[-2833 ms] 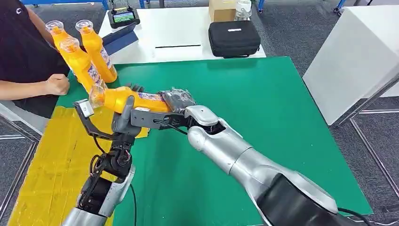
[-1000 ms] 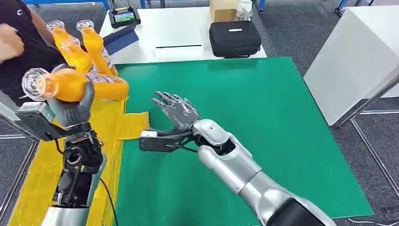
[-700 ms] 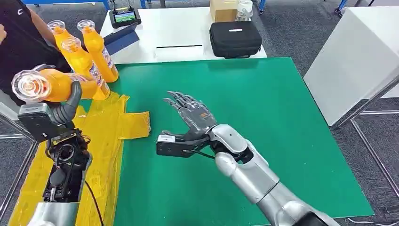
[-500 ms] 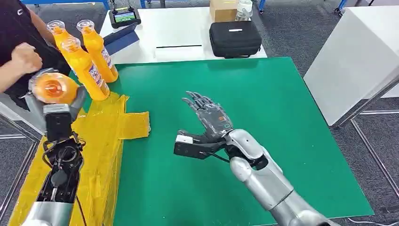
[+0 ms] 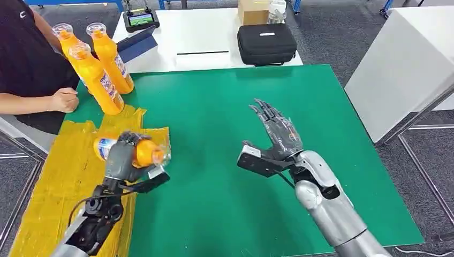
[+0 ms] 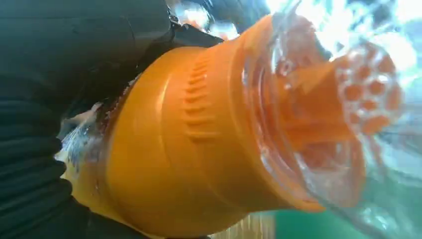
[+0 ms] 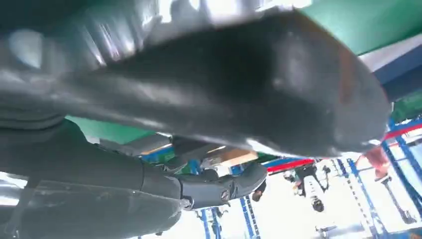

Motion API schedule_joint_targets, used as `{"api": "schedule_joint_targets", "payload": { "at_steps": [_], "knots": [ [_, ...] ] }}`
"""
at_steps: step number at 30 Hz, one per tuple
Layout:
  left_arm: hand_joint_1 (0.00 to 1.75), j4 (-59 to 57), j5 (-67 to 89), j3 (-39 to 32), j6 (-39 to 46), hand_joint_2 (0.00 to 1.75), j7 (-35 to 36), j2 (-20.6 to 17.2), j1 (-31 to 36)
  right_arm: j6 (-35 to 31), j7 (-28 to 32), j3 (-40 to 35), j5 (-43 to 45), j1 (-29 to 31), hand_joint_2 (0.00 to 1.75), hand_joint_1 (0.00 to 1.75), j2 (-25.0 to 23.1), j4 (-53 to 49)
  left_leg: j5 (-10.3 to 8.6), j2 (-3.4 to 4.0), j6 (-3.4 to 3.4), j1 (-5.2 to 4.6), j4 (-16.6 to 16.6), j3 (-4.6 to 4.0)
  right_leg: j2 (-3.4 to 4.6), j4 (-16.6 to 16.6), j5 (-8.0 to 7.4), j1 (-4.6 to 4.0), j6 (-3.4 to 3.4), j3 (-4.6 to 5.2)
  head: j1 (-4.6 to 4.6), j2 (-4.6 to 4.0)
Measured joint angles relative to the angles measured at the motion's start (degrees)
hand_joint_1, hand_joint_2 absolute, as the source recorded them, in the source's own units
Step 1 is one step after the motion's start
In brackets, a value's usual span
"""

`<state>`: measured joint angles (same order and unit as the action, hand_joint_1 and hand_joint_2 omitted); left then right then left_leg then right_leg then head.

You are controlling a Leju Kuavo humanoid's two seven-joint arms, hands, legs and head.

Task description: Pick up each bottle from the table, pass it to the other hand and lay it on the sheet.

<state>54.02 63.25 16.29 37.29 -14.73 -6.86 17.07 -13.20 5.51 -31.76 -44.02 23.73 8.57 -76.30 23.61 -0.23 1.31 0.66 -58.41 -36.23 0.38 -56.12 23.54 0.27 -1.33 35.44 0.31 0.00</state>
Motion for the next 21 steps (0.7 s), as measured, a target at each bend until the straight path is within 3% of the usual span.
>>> {"api": "schedule_joint_targets", "payload": {
  "at_steps": [9,14,15,16,21],
  "knots": [
    [1.75,-10.14,0.68,4.63,-2.49,1.75,1.44,0.0,4.84,0.33,0.11,0.63,0.13,0.18,0.0,0.0,0.11,-0.09,0.0,-0.23,-0.04,0.0,0.06,0.32,-0.21,-0.04,0.02,0.01,0.02,-0.4,0.04,0.0],
    [1.75,-15.02,4.52,6.99,-7.07,1.75,7.35,0.07,7.77,0.68,0.11,0.61,0.24,0.34,0.0,0.0,0.11,-0.09,-0.07,-0.27,-0.14,0.0,0.08,0.59,-0.21,-0.09,-0.06,0.0,0.13,-0.61,0.02,0.0],
    [0.0,-15.79,4.81,7.3,-8.17,1.75,8.36,0.09,8.45,0.7,0.11,0.61,0.26,0.33,0.0,0.0,0.11,-0.09,-0.08,-0.26,-0.16,0.0,0.08,0.61,-0.2,-0.1,-0.1,0.0,0.2,-0.63,0.02,0.0],
    [0.0,-16.82,5.0,7.54,-9.73,0.0,9.63,0.2,9.33,0.72,0.11,0.61,0.24,0.29,0.0,0.0,0.09,-0.09,-0.08,-0.23,-0.17,0.0,0.08,0.64,-0.17,-0.14,-0.14,0.0,0.24,-0.64,0.02,0.0],
    [0.0,-19.84,4.94,8.08,-11.54,0.0,10.67,0.24,10.3,1.09,0.11,0.63,0.24,-0.21,0.0,0.0,0.2,-0.11,-0.06,0.09,-0.22,0.02,0.09,0.83,0.14,-0.16,-0.24,0.0,0.38,-0.6,0.02,0.0]
  ]
}}
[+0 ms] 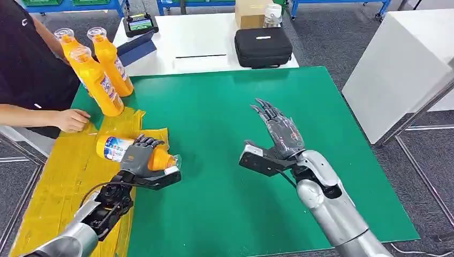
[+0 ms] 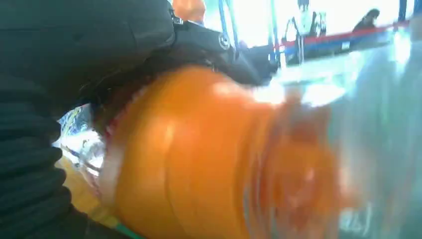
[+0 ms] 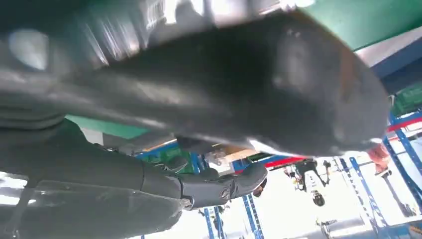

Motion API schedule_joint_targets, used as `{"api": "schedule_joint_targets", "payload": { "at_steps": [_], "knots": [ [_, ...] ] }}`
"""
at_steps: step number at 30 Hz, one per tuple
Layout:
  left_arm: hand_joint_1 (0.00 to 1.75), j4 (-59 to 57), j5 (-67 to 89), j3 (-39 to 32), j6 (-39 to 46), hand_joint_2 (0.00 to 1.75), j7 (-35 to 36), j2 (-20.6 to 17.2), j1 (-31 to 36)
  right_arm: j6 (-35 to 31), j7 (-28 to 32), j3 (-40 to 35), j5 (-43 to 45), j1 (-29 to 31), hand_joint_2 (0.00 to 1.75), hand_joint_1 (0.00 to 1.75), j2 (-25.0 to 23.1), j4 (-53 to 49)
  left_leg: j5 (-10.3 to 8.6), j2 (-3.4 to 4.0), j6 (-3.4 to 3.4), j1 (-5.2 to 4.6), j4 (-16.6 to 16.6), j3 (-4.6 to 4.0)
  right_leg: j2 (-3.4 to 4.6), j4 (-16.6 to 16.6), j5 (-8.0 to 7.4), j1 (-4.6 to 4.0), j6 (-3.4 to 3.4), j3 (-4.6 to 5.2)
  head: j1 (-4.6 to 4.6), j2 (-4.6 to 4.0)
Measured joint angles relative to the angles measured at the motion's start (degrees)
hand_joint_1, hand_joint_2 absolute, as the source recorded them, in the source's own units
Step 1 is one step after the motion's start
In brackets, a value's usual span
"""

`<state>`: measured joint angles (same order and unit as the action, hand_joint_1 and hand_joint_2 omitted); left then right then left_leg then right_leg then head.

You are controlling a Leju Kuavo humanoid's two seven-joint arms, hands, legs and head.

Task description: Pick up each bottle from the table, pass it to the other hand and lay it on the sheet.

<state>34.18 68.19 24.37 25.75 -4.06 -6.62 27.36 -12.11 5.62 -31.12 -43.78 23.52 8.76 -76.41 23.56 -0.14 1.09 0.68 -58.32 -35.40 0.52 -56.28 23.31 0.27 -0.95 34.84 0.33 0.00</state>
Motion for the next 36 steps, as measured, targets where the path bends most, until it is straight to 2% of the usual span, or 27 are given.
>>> {"api": "schedule_joint_targets", "payload": {
  "at_steps": [13,27,32,36],
  "knots": [
    [0.0,-2.82,-1.59,0.04,-4.17,0.0,-1.12,0.07,2.72,0.22,-1.18,0.79,-0.79,-2.35,0.0,0.0,0.07,-1.62,-0.07,-0.06,-0.08,0.01,0.1,-0.02,-0.02,-0.02,0.01,-0.01,0.01,0.0,0.02,0.0],
    [0.0,-2.86,-3.59,-0.24,-1.87,0.0,-2.56,0.07,2.54,0.31,-1.36,1.29,-1.51,-3.21,0.0,0.0,0.07,-2.47,-0.08,-0.08,-0.08,0.01,0.1,-0.03,-0.03,-0.02,0.01,-0.01,0.01,0.0,0.02,0.0],
    [0.0,0.58,-11.85,-3.62,7.71,0.0,-7.16,-0.02,0.55,0.18,-1.36,2.1,-2.08,-4.48,0.0,0.0,0.11,-3.41,-0.12,-0.04,-0.11,0.02,0.1,-0.22,0.0,-0.03,0.0,-0.02,0.01,0.26,0.0,0.0],
    [0.0,8.43,-27.59,-10.57,9.01,0.0,-15.86,-0.68,-0.8,-2.14,-0.03,3.49,-1.44,-5.32,0.0,0.0,0.07,-3.91,-0.24,-0.09,-0.14,0.04,0.08,-0.49,-0.07,-0.04,-0.01,-0.03,0.02,0.45,0.0,0.0]
  ]
}}
